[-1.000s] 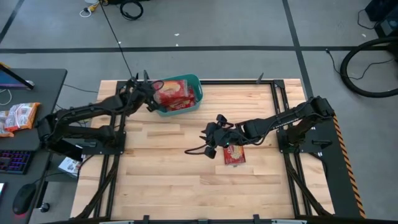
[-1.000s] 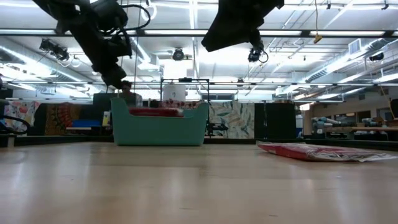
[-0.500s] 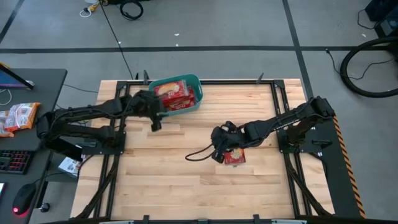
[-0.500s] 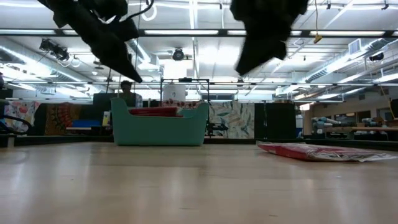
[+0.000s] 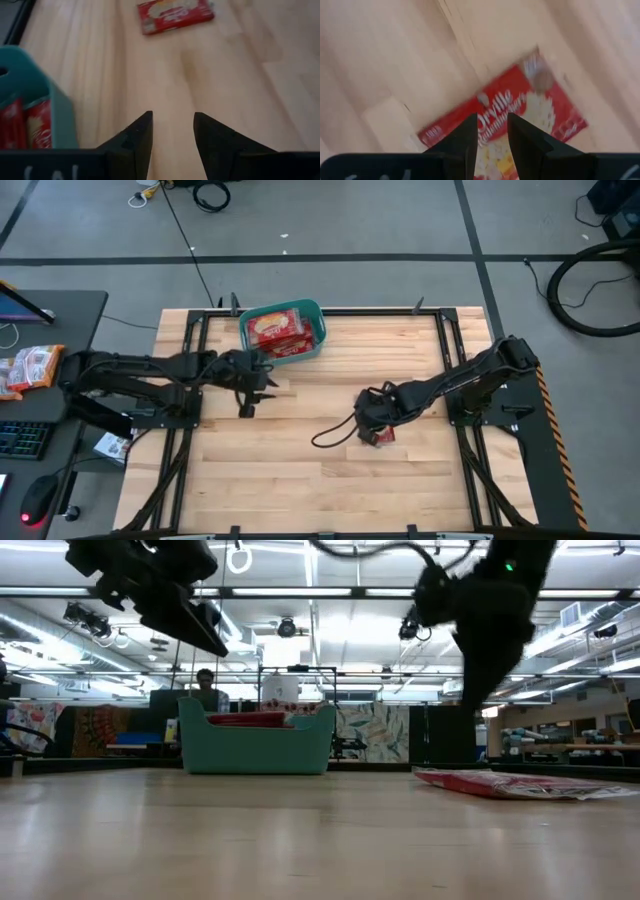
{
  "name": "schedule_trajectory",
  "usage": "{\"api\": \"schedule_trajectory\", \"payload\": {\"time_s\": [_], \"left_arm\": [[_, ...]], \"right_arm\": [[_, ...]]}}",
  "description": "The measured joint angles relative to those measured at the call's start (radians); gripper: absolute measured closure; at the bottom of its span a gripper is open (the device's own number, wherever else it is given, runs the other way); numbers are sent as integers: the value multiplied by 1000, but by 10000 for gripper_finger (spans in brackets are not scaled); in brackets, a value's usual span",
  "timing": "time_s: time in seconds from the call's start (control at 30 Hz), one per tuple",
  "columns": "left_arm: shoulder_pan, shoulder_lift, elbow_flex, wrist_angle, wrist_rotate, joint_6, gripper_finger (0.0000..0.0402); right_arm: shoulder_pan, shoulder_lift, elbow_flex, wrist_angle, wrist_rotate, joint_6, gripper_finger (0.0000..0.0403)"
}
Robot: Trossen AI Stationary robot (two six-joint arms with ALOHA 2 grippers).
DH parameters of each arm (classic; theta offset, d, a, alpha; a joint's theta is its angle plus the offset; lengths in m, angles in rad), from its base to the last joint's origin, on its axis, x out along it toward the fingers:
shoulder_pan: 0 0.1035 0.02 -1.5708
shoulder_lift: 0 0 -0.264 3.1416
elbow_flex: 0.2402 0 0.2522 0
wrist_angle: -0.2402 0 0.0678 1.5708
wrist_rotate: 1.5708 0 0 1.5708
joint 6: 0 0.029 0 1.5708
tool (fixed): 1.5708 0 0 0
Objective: Sort popcorn bags into baskets
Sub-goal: Put the red popcorn bag into the blue container
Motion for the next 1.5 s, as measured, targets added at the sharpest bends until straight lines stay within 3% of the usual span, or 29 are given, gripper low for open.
{"api": "schedule_trajectory", "payload": {"time_s": [0.47, 1.0, 1.17, 1.23, 1.5], "left_arm": [[-134, 20, -2, -9, 0, -49, 255], [-255, 144, -2, -38, 0, -50, 255], [-281, 159, -1, -36, 0, -52, 255], [-287, 159, -1, -37, 0, -47, 255], [-287, 157, -1, -61, -1, -47, 255]], "right_arm": [[-3, 0, -185, 44, -37, 81, 292], [-3, 0, -286, 384, -55, -12, 292], [-5, 23, -285, 573, -149, -126, 292], [-5, 25, -260, 563, -169, -157, 292], [-1, 21, -176, 265, 95, -115, 293]]}}
